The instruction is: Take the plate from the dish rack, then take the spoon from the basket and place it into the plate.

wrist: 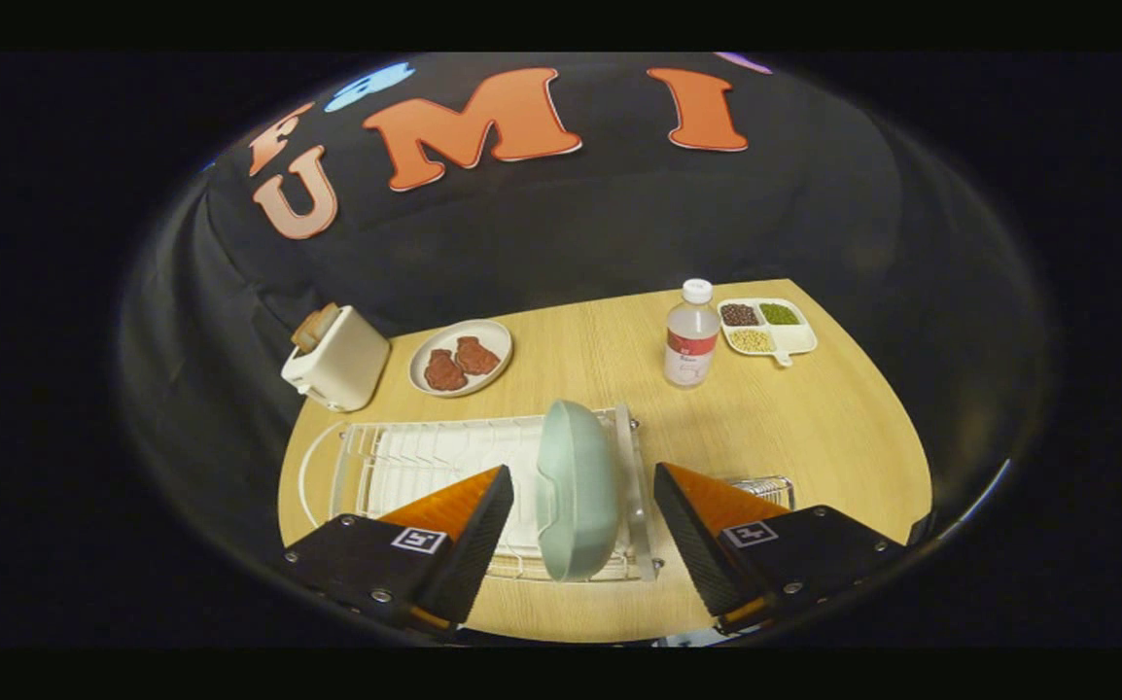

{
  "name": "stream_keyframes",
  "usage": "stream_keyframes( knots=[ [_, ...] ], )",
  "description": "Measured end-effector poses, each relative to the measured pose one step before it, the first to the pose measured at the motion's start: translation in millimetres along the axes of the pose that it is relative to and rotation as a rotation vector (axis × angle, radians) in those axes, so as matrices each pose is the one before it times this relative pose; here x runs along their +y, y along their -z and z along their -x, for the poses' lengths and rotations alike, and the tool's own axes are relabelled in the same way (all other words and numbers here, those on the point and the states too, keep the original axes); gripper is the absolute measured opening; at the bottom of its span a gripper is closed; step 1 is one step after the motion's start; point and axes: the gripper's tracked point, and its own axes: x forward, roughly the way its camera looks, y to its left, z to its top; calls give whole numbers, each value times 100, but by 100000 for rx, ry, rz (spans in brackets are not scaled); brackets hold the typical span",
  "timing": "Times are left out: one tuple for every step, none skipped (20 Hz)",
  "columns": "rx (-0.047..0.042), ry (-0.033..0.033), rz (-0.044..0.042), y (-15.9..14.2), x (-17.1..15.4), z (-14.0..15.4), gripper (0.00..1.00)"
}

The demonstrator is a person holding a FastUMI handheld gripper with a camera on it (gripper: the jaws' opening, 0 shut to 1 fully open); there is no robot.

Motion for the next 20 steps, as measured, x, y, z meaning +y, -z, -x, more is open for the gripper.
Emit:
stream_keyframes(
  knots=[
    [2743, 331, 550, 439, -23, -530, 87],
    [2510, 720, 378, 477, 94, -510, 82],
    [1910, 773, 687, 213, 64, -557, 79],
    [1725, 745, 1343, 378, 97, -488, 76],
    [1530, 739, 1512, 262, 113, -425, 74],
    [1565, 807, 1492, 351, 178, -330, 67],
    [1734, 1932, 1372, 337, 0, -215, 63],
    [2187, 2213, 1288, 593, -82, -257, 59],
    [1549, 1265, 984, 345, 109, -184, 54],
    [1351, 1121, 964, 388, 170, -223, 49],
    [1113, 2074, 459, 133, 24, -15, 45],
    [271, 1748, -232, -46, -24, 48, 40],
    [382, 1465, -443, 80, 72, 64, 36],
    [324, 2200, -470, 7, -213, 128, 31],
    [-134, 3923, -1731, 27, -644, -8, 30],
    [-524, 4779, -2164, -198, -784, -11, 28],
    [-1211, 2306, -1575, -184, -283, 245, 26],
    [-1108, 1459, -1041, -163, -125, 214, 23],
    [-1544, 1505, -273, -283, -105, 519, 23],
    [-1931, 2488, 693, -359, -312, 370, 23]
  ],
)
